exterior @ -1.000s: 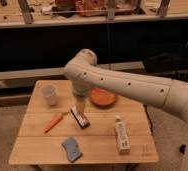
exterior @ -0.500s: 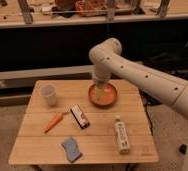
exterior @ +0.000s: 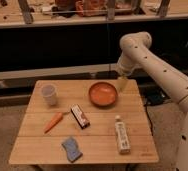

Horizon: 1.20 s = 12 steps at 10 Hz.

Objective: Move the arm in a circular motion

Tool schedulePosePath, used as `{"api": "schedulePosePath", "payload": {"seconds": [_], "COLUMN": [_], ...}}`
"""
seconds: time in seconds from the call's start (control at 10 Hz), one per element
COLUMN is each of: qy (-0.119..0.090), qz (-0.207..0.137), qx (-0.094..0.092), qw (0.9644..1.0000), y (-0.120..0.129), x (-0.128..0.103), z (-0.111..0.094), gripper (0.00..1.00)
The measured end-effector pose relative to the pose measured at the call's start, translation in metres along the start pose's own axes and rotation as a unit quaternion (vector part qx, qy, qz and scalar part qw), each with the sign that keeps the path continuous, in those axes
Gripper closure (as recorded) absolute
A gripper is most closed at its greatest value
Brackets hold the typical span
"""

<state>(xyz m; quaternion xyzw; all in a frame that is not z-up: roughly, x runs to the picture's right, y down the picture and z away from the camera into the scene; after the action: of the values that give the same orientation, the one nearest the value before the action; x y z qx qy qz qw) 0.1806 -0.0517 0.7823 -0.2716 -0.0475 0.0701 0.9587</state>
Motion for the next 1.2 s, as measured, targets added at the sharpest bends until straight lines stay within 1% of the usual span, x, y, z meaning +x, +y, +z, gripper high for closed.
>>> {"api": "schedulePosePath", "payload": {"seconds": [0.2, 0.3, 0.4, 0.5, 0.6, 0.8, 1.0, 1.2], "qy": [0.005, 0.012, 0.017, 0.028, 0.035, 0.048, 0.061, 0.073], "qz": [0.023, 0.032, 0.039, 0.050, 0.060, 0.078, 0.107, 0.130], "qx": [-0.002, -0.005, -0.005, -0.006, -0.007, -0.012, -0.020, -0.025], "qw": [0.9997, 0.9994, 0.9991, 0.9983, 0.9976, 0.9958, 0.9922, 0.9886], "y": [0.000, 0.008, 0.014, 0.030, 0.045, 0.075, 0.120, 0.164], "x": [0.048, 0.066, 0.074, 0.081, 0.081, 0.070, 0.036, -0.006], "z": [0.000, -0.001, -0.001, 0.000, 0.001, 0.005, 0.014, 0.017], "gripper": [0.20, 0.20, 0.20, 0.20, 0.20, 0.20, 0.20, 0.20]}}
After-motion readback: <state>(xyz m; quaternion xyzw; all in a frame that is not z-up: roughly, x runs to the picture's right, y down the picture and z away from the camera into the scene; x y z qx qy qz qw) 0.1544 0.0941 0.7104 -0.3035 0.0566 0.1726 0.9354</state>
